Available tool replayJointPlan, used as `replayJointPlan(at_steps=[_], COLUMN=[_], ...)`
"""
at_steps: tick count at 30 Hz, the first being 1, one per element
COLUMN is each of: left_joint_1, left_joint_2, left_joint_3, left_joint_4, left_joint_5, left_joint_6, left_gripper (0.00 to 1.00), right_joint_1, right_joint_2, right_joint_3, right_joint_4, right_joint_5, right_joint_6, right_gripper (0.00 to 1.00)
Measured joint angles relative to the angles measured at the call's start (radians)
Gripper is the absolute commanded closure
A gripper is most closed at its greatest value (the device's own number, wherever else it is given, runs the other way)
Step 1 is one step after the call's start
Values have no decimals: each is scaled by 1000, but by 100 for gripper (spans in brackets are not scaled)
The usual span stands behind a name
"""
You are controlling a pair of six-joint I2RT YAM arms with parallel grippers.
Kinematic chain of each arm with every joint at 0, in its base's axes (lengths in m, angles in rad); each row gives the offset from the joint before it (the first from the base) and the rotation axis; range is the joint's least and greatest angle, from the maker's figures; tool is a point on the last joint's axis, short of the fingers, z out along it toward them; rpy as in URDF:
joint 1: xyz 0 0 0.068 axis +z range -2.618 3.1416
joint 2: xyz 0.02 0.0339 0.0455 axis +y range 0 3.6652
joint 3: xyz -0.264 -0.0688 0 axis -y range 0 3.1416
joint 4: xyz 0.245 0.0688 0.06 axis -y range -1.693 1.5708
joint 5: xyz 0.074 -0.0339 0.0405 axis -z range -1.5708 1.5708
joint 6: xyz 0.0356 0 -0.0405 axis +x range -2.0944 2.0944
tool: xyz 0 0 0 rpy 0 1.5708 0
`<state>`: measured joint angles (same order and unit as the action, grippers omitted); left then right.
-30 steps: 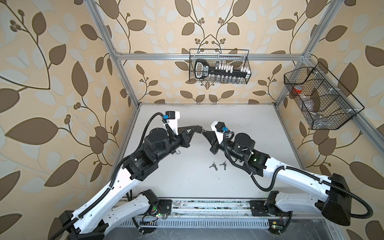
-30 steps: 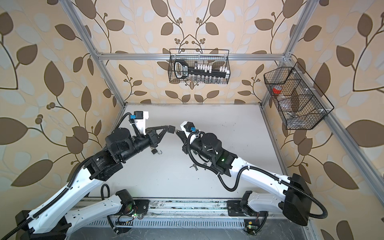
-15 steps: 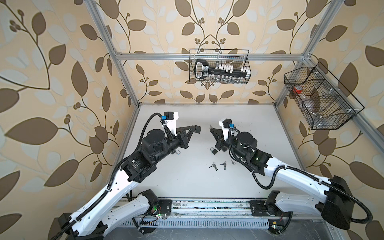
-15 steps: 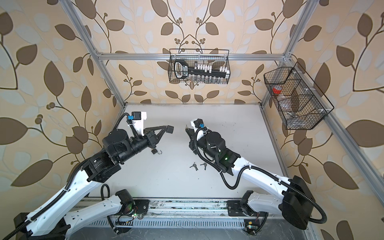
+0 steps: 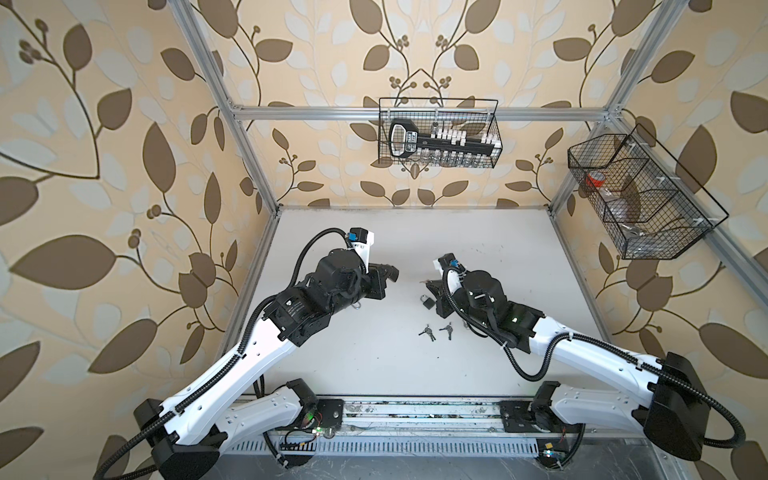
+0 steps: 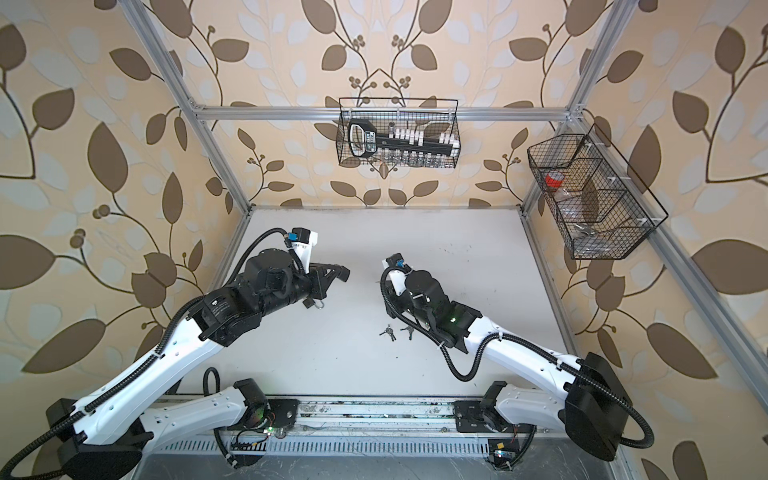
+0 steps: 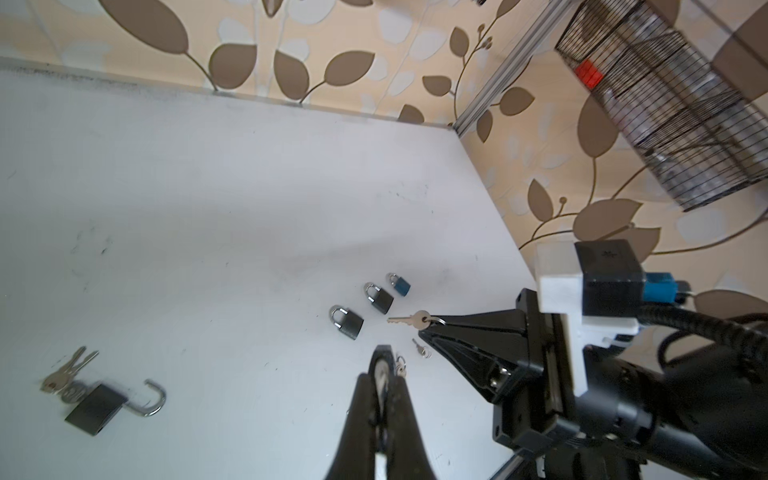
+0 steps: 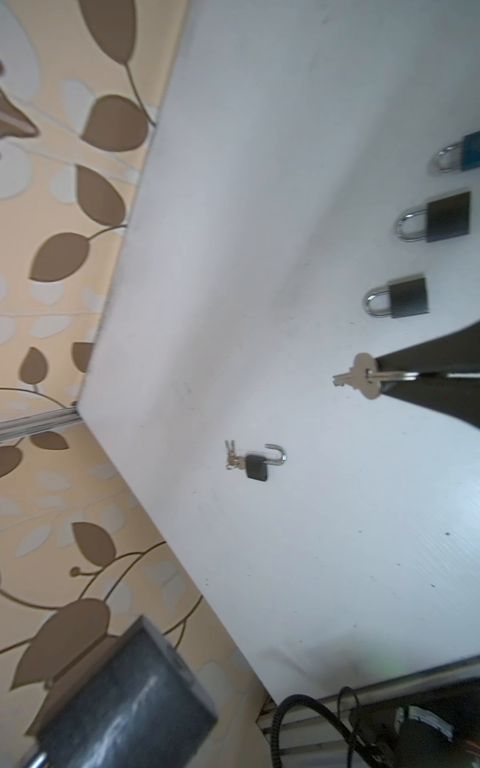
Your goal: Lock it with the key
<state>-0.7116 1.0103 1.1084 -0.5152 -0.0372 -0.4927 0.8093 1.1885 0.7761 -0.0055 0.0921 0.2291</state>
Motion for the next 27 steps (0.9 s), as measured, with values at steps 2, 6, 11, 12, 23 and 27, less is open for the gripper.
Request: replayJointPlan(at_steps=[2,6,11,12,23,27], left_joint_1=[0,31,153,171,241,241], left_joint_2=[32,52,47,42,-59,-60], left_joint_3=[-5,-73,-193,-206,-222,-222], left_joint_4=[-10,11,48,48,44,36], left_joint_5=[2,33,117,123,162,162], left_joint_6=[-5,-31,-101,-113,-128,-128], left_gripper=[100,100,100,100,100,100], right_joint_1=[1,21,78,85,118,118], right_joint_2=[18,69,178,204,447,498], right_joint_3=[0,0,12,19,175,220], right_joint_4=[-42,-103,-164,-174,-203,-204], right_joint_5=[-24,-64,-93,-100,-107,-103], right_joint_6=[26,63,84,88,137,154], right_gripper=[100,100,100,100,100,100])
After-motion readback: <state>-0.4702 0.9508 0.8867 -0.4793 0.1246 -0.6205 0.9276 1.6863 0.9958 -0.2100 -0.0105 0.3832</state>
